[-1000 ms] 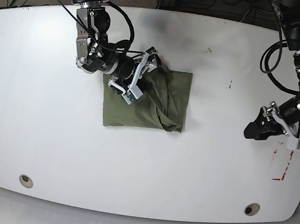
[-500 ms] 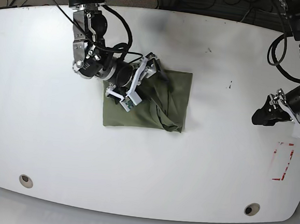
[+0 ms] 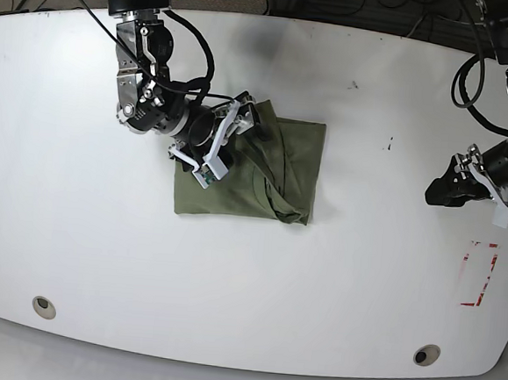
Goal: Layout the t-shirt on the table in an organized manner, then fold the t-shirt properly
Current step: 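Press the folded end down onto the bundle with the right gripper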
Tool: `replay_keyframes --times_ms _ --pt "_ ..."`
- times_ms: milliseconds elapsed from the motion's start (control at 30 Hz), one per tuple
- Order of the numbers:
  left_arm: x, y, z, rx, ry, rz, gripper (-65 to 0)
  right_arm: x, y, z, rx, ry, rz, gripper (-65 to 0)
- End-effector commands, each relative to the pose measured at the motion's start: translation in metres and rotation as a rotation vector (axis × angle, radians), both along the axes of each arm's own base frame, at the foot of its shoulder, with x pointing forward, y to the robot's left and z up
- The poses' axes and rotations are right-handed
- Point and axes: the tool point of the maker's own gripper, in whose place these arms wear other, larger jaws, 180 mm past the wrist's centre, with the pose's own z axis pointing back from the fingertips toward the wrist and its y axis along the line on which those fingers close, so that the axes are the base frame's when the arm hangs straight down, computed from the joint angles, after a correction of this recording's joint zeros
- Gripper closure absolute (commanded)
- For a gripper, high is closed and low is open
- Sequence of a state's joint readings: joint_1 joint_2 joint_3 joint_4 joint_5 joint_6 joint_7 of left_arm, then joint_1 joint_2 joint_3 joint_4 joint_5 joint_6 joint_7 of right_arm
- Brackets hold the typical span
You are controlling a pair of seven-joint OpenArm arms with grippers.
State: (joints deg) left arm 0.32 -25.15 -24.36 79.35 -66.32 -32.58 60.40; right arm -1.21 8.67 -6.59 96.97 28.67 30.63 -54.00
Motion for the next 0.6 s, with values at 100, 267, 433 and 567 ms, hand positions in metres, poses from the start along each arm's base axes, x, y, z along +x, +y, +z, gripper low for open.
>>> replay_keyframes --times_ms 100,267,433,567 --pt "0.01 0.0043 0.0217 0.003 -0.072 0.002 -31.9 0.0047 0.004 0.0071 0.04 -0.024 -0.002 -50.9" --pt "0.0104 0.0038 0.022 0.003 -0.073 0.0 -31.9 0.0043 0.0063 0.008 0.049 -0.022 -0.001 -44.4" --pt "0.0095 0.0034 0.0207 0.001 -0.07 0.0 -31.9 0.0043 0.0084 0.0085 0.049 -0.024 0.005 -23.5" --pt "0.009 0.0034 0.0202 0.001 -0.068 0.0 -31.9 0.0063 0.0095 0.0085 0.046 -0.024 0.005 -12.0"
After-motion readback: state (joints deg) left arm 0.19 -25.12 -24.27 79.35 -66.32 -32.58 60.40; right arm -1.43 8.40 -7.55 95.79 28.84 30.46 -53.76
